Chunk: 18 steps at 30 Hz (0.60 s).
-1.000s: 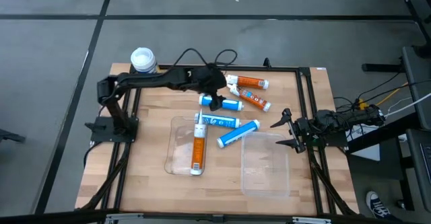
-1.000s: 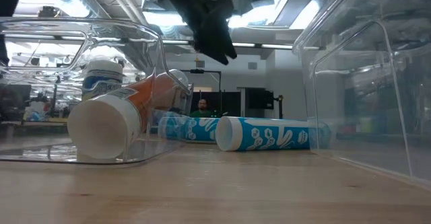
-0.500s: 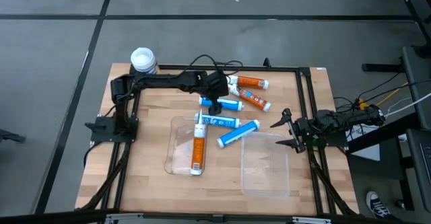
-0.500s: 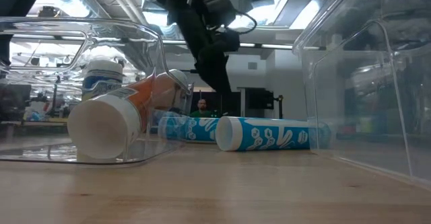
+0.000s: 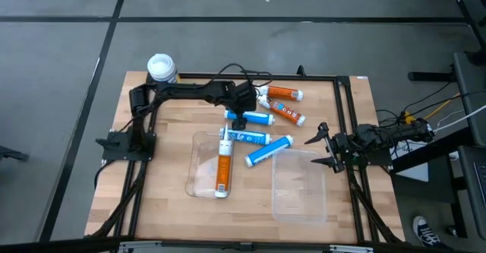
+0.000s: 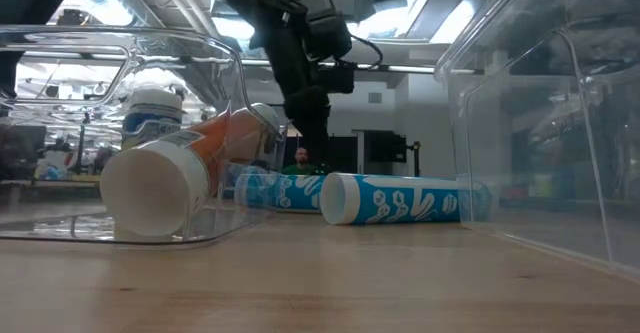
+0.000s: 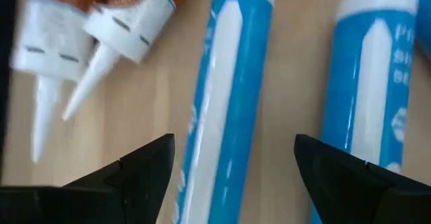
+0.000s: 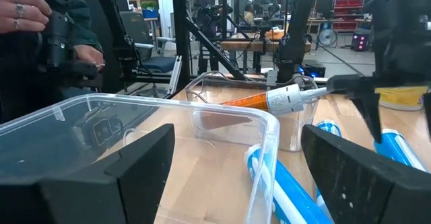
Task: Pick & place silicon tubes, Sealant and Lysol wipes
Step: Put the top blue sealant into the right transparent bin
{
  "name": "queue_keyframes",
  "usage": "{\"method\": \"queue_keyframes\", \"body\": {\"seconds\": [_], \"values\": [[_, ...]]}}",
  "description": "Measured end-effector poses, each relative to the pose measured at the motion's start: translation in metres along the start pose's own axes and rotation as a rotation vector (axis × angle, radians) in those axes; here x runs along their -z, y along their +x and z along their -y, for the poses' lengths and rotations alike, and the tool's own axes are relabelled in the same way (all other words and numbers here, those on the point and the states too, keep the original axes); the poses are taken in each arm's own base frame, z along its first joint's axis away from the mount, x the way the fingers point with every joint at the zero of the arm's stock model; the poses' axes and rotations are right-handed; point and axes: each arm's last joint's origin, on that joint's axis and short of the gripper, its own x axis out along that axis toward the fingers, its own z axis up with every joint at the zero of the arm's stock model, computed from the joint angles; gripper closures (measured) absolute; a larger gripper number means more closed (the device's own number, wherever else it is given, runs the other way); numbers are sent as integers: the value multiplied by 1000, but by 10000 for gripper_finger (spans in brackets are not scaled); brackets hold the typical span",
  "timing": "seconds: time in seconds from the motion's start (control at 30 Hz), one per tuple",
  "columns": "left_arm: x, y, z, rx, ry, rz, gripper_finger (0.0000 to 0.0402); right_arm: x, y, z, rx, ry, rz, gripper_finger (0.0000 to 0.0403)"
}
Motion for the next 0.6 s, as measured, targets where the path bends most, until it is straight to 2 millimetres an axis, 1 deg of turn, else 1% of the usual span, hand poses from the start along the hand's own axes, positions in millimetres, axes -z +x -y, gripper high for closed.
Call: {"method": "queue_keyframes", "body": {"seconds": [0.27,0.6], "values": [[4,12,-1,14,-3,-37,100,0,0,0,0,0,-2,80],[7,22,-1,24,-5,-63,100,0,0,0,0,0,-2,80]]}}
